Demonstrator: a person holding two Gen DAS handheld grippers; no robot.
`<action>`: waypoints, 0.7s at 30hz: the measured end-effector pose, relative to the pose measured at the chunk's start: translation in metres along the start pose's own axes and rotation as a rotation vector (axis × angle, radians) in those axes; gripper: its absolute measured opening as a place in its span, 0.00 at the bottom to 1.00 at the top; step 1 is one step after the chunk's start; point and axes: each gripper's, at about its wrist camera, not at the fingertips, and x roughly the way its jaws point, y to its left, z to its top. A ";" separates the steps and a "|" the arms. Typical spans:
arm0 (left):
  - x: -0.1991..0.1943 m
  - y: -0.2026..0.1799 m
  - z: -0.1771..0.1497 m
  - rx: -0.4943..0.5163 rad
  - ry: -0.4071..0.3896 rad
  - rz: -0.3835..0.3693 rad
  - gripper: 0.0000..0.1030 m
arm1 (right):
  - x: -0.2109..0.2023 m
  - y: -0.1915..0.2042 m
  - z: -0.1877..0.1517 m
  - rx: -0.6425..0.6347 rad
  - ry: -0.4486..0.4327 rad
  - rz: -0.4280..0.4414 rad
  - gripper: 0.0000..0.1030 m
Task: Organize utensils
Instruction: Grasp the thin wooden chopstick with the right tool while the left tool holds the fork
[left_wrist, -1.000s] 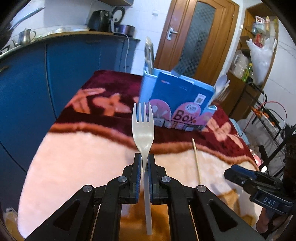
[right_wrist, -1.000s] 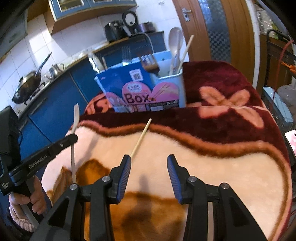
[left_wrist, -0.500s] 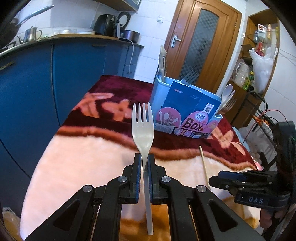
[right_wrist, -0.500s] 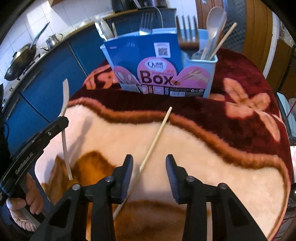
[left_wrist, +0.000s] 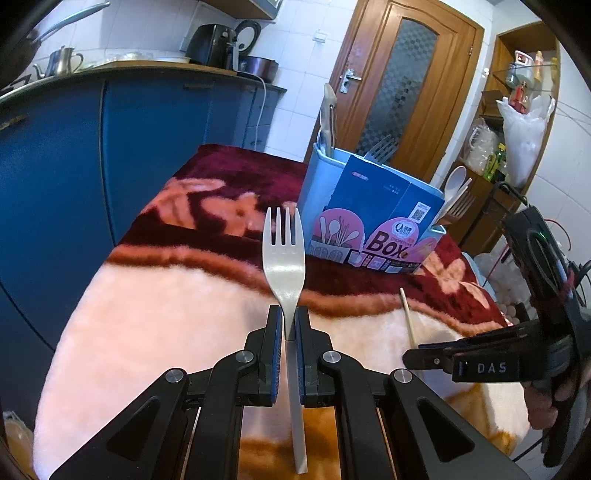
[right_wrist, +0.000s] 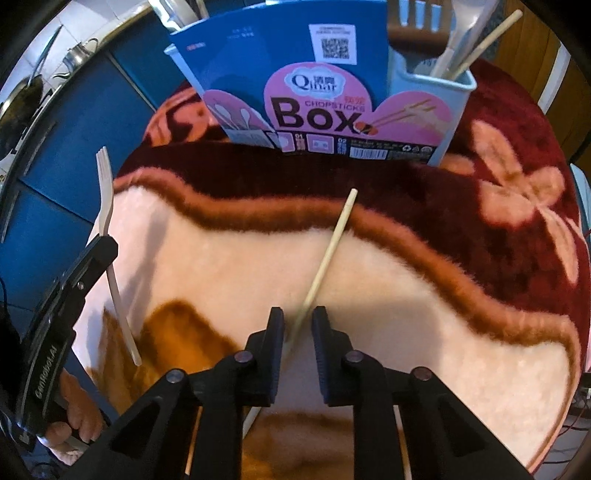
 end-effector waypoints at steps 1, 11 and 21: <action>0.001 0.000 0.000 0.000 0.001 0.000 0.07 | 0.000 -0.001 0.001 0.006 0.007 0.004 0.18; 0.003 0.000 -0.002 0.004 0.004 0.008 0.07 | 0.003 -0.008 0.005 0.027 0.037 0.024 0.16; -0.001 0.001 -0.004 -0.008 0.008 0.021 0.07 | 0.007 0.012 0.005 -0.053 0.004 -0.064 0.13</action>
